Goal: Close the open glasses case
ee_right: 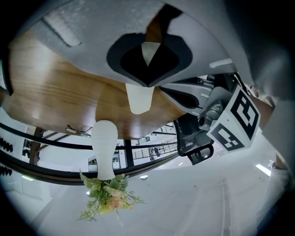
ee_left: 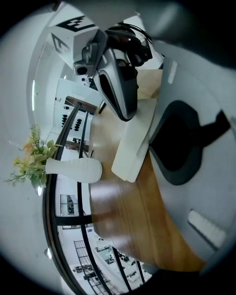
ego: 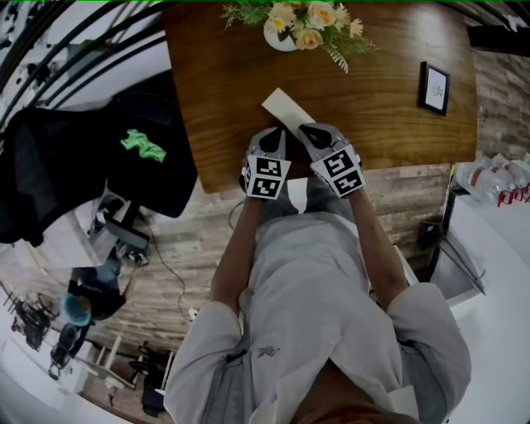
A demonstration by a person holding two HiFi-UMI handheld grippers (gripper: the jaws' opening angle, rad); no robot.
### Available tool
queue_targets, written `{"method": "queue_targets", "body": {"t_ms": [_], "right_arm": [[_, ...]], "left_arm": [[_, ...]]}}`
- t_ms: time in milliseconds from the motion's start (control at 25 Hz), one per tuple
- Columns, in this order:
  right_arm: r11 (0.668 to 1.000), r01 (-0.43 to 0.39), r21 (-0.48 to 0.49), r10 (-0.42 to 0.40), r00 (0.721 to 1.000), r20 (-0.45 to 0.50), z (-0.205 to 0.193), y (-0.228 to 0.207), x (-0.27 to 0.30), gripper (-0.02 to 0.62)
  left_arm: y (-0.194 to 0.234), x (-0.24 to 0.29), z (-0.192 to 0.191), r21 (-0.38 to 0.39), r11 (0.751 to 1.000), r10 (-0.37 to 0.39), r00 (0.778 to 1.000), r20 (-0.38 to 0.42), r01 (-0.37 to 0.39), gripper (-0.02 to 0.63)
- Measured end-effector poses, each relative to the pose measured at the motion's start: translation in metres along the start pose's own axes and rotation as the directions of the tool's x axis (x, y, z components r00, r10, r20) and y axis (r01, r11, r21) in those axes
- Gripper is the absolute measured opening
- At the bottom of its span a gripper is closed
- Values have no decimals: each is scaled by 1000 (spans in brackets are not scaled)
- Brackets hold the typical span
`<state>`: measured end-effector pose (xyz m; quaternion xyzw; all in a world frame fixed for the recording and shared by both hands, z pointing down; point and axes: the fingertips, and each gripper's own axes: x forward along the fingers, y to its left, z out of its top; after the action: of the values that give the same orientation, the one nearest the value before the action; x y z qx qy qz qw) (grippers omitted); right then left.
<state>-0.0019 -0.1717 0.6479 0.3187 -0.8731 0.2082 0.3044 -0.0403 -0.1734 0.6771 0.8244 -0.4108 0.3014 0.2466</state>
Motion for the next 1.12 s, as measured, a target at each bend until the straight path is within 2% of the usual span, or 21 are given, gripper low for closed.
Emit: {"method": "queue_targets", "body": {"t_ms": [200, 440, 840, 1120], "right_arm": [[999, 36, -3, -36, 998, 43, 11, -6, -12, 3], [997, 78, -17, -75, 990, 121, 41, -10, -31, 3], [986, 165, -12, -156, 950, 271, 97, -9, -82, 2], [979, 201, -11, -187, 926, 327, 116, -4, -106, 2]], "left_arm": [[9, -12, 12, -15, 1000, 6, 999, 49, -5, 20], [17, -36, 48, 4, 1000, 15, 989, 150, -15, 20], [16, -83, 107, 66, 998, 1, 953, 304, -22, 19], [11, -113, 132, 89, 995, -2, 924, 382, -35, 20]]}}
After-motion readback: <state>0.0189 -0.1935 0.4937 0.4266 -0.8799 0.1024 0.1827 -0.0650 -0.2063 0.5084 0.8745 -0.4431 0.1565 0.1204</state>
